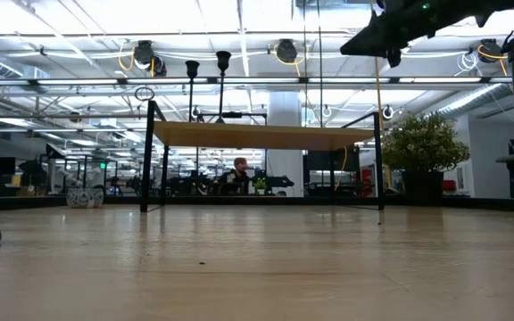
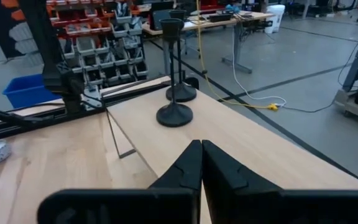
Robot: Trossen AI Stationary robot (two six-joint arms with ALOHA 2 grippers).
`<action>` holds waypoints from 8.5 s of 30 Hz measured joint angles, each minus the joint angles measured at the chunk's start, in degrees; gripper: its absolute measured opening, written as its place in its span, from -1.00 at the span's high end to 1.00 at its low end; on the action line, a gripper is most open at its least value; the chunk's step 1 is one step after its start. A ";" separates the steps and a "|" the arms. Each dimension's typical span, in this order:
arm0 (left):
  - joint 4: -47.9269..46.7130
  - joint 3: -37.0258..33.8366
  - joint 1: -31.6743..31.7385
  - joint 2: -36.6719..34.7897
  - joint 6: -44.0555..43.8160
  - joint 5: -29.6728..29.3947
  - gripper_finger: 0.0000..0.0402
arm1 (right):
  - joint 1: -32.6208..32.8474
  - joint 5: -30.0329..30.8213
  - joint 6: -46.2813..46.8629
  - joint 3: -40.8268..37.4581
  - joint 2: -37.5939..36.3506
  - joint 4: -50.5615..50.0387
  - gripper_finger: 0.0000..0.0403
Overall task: Pick & Place candle stick holders
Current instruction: Put the candle holder on the shelf
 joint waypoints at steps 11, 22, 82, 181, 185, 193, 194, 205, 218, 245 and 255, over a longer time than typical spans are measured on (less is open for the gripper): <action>-0.38 0.00 -0.25 -0.02 -1.44 -1.10 0.82 | 0.00 -1.36 -0.86 -0.01 -0.02 -0.10 1.00; -1.54 -0.92 -0.25 -0.04 -2.67 -0.34 0.16 | 0.00 -1.26 -1.77 -0.01 0.01 -0.10 1.00; -0.41 8.45 8.48 5.96 14.21 -1.83 0.93 | -0.02 -1.27 -2.23 -0.01 0.03 -0.08 0.99; -21.27 38.85 45.89 10.09 60.99 5.64 0.93 | 14.62 -8.84 -9.23 32.63 48.22 20.82 0.20; -20.67 38.86 45.89 10.21 61.24 6.22 0.93 | 14.62 -8.84 -9.18 32.63 48.22 20.51 0.20; -20.69 38.86 45.78 10.38 61.06 6.57 0.93 | 14.62 -8.45 -8.17 32.61 48.22 17.24 0.27; -20.66 38.86 45.78 10.38 61.04 6.71 0.93 | 14.62 -8.44 -8.17 32.60 48.22 16.79 0.30; -20.01 38.86 45.80 10.38 61.11 7.03 0.93 | 14.62 -8.57 -8.17 32.58 48.22 14.09 0.85; -20.00 38.86 45.80 10.38 61.86 7.10 0.88 | 14.64 -8.59 -6.97 32.58 48.20 13.99 0.96; -22.82 38.91 48.52 4.17 65.51 4.95 0.05 | 14.38 -8.30 -1.90 32.52 48.20 18.01 0.96; -22.35 38.91 42.14 -1.21 63.57 -4.41 0.05 | 11.97 -9.96 3.24 32.54 48.18 26.70 0.96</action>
